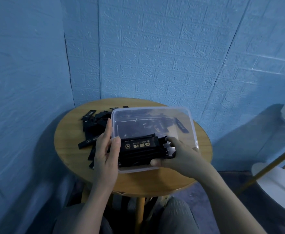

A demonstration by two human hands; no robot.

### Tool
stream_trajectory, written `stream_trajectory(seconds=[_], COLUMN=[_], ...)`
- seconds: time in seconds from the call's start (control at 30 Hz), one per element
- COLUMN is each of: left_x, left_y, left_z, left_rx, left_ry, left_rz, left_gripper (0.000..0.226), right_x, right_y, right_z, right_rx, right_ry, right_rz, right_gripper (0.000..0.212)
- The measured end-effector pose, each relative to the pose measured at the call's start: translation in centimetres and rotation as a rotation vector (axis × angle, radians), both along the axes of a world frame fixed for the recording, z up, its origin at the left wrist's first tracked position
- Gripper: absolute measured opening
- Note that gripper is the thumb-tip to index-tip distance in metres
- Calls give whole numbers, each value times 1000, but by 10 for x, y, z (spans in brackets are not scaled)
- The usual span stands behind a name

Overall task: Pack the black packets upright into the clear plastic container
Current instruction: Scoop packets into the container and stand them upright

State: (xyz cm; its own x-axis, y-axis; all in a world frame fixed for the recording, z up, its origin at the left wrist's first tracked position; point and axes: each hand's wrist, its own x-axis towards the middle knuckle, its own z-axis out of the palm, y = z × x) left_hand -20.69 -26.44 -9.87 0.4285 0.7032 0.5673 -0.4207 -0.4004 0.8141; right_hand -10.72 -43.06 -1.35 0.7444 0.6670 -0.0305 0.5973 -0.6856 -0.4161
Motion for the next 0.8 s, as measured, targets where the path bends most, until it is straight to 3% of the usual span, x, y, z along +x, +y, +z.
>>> stream_trajectory(seconds=[0.17, 0.33, 0.43, 0.53, 0.63, 0.7, 0.8], left_x=[0, 1, 1, 2, 3, 2, 1], left_y=[-1, -1, -2, -2, -1, 0, -1], left_z=[0, -1, 0, -1, -3, -3, 0], left_rx=[-17, -31, -7, 11, 12, 19, -1], left_ry=[8, 15, 7, 10, 13, 6, -4], left_rz=[-14, -16, -3, 0, 4, 5, 4], left_gripper=[45, 44, 45, 46, 46, 46, 47], right_x=[3, 13, 11, 4, 5, 7, 4], right_y=[-9, -15, -13, 6, 37, 46, 34], right_z=[1, -11, -7, 5, 11, 13, 11], right_rx=[122, 341, 487, 512, 260, 180, 356], right_ry=[71, -94, -237, -482, -648, -548, -242], right_rz=[-33, -91, -78, 121, 254, 238, 152], right_gripper=[92, 24, 2, 18, 32, 42, 56])
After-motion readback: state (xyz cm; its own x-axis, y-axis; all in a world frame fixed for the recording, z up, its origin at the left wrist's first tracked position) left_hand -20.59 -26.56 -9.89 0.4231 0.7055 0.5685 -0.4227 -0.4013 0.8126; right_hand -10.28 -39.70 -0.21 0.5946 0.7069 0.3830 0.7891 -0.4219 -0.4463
